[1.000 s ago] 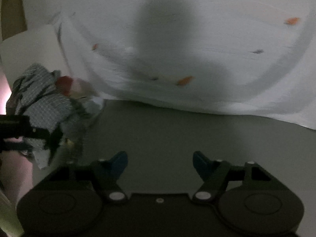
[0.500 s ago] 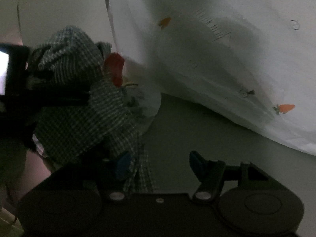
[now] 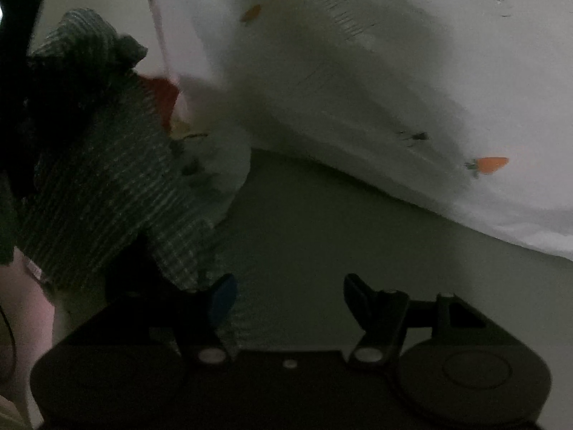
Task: Fold clothes
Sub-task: 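Reach both grippers into the pile and grasp the green checked shirt, then lift the checked shirt with both grippers and drop it onto the open table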
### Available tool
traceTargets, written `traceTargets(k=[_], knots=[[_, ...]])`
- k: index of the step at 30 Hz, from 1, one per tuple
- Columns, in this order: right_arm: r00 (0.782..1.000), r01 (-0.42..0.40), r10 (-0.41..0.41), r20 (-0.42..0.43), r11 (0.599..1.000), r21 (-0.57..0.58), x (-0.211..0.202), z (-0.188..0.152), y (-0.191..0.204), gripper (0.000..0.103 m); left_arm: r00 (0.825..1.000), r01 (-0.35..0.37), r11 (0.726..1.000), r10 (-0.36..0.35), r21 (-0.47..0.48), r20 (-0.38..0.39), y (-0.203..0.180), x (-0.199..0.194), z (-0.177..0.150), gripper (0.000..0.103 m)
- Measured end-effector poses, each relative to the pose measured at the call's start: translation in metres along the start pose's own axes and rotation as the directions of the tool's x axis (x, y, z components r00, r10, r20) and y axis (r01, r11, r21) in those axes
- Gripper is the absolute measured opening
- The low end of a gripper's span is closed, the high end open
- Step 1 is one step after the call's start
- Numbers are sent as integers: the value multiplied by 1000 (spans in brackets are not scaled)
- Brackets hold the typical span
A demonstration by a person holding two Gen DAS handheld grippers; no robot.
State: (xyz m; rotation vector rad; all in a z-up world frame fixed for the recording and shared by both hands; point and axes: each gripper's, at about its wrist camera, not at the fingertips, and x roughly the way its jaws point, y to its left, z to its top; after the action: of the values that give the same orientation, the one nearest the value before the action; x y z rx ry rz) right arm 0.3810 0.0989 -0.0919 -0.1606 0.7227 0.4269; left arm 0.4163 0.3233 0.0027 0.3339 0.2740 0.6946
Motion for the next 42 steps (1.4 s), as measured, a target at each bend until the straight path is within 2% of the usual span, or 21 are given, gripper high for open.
traceTargets(k=[2,4,6,8,10,13,16,19,21,23,24,25,27,31,33,34,36,37,38,40,42], knots=[[1000,12,-13,21,999,38,-14,-8,-18,67,998,54,997,-51,-60,43,0,-23,26,16],[998,29,-33,50,996,79,-34,-18,-41,67,985,136,987,-125,-86,118,-13,-60,56,15],[994,51,-62,89,991,121,-59,-29,-69,67,957,243,963,-219,-119,188,-29,-104,82,15],[988,72,-93,127,985,159,-85,-40,-97,67,913,358,923,-314,-141,260,-47,-151,106,15],[976,107,-140,168,976,190,-119,-55,-133,67,859,468,868,-403,-165,316,-69,-199,129,15],[947,186,-240,211,951,247,-177,-81,-194,67,754,622,760,-518,-187,403,-102,-271,164,15],[904,262,-355,238,900,349,-242,-109,-262,67,637,755,616,-610,-224,471,-131,-330,197,15],[837,359,-484,255,838,412,-293,-135,-314,67,518,853,457,-672,-253,530,-157,-371,224,15],[783,424,-566,256,789,445,-325,-150,-343,67,470,880,409,-688,-240,553,-174,-398,233,15],[747,453,-615,252,748,485,-351,-163,-365,68,423,905,361,-702,-227,573,-191,-424,241,15],[729,465,-638,249,728,504,-364,-170,-376,68,412,910,350,-713,-221,568,-196,-431,241,15],[722,468,-648,244,716,518,-373,-176,-382,68,409,912,347,-726,-220,552,-200,-433,239,15],[711,470,-663,233,695,543,-388,-188,-395,69,424,906,354,-764,-233,486,-209,-427,225,15],[778,470,-614,131,709,526,-373,-215,-392,70,518,839,433,-820,-329,244,-232,-392,164,15],[807,469,-585,78,716,517,-365,-228,-391,70,594,766,540,-802,-350,62,-246,-363,114,16],[821,468,-569,51,720,512,-361,-235,-390,70,622,726,591,-782,-353,-30,-252,-349,88,19],[844,466,-537,-4,728,503,-352,-248,-388,70,651,641,680,-728,-357,-217,-263,-315,34,19],[854,464,-520,-31,732,498,-348,-255,-388,70,632,601,717,-696,-353,-340,-266,-293,-1,19],[874,449,-482,-69,745,494,-341,-262,-384,70,603,565,742,-670,-361,-432,-265,-279,-27,19],[903,417,-412,-125,766,489,-329,-274,-378,73,542,502,772,-631,-389,-555,-256,-260,-72,19],[916,398,-364,-167,785,474,-317,-281,-371,77,526,463,790,-610,-402,-592,-238,-259,-101,29]])
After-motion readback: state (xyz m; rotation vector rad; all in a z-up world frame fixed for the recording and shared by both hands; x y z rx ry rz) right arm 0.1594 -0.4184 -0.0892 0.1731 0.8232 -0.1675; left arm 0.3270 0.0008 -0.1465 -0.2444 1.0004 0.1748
